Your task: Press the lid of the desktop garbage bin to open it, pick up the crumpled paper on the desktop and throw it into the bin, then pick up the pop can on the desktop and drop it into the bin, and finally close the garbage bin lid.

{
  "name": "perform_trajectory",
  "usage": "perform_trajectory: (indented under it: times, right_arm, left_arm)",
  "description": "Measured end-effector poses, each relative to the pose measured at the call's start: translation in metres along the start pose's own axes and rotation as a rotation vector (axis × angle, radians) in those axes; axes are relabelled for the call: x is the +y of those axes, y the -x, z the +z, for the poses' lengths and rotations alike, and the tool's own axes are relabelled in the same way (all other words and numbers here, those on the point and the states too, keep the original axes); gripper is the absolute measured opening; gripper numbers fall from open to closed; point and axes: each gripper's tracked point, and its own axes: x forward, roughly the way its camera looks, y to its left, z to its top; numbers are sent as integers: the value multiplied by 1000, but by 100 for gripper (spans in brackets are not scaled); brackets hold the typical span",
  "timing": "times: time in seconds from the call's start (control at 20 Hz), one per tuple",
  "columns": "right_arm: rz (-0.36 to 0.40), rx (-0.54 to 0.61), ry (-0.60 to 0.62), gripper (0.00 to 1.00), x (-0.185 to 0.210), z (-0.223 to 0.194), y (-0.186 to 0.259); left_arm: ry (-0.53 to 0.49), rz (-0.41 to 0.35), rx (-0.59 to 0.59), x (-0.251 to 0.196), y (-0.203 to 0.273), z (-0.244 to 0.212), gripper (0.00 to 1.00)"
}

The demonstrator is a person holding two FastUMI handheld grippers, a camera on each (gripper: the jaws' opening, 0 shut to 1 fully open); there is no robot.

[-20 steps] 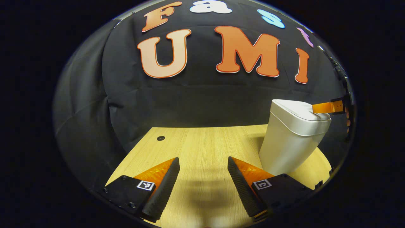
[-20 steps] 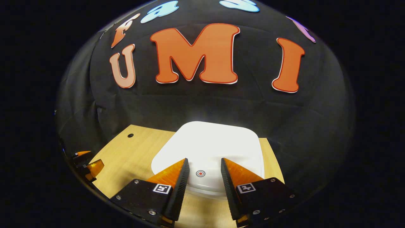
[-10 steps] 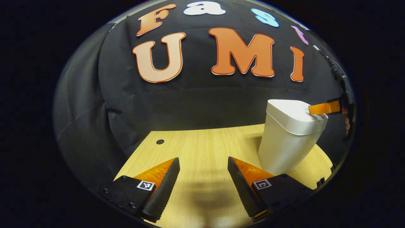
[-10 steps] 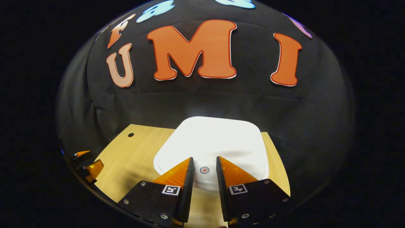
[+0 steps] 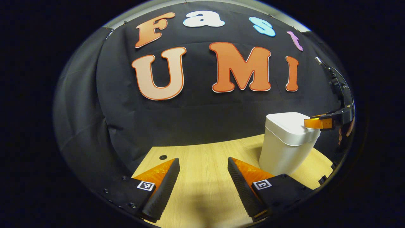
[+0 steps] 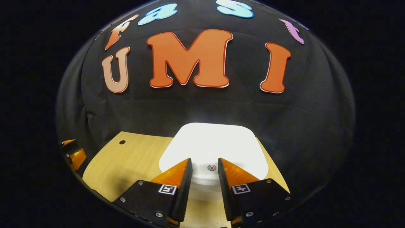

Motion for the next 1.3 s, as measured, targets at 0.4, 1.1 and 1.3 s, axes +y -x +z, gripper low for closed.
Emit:
perform_trajectory:
  times: [0.4, 1.1, 1.3]
  right_arm:
    - [6, -183, 28, 83, 54, 36, 46]
    - [135, -343, 116, 95, 138, 49, 88]
    - [166, -341, 95, 95, 148, 47, 86]
  left_arm:
    - [39, 47, -159, 47, 28, 60, 97]
    - [-7, 99, -358, 66, 66, 102, 99]
    - [14, 119, -347, 73, 63, 93, 96]
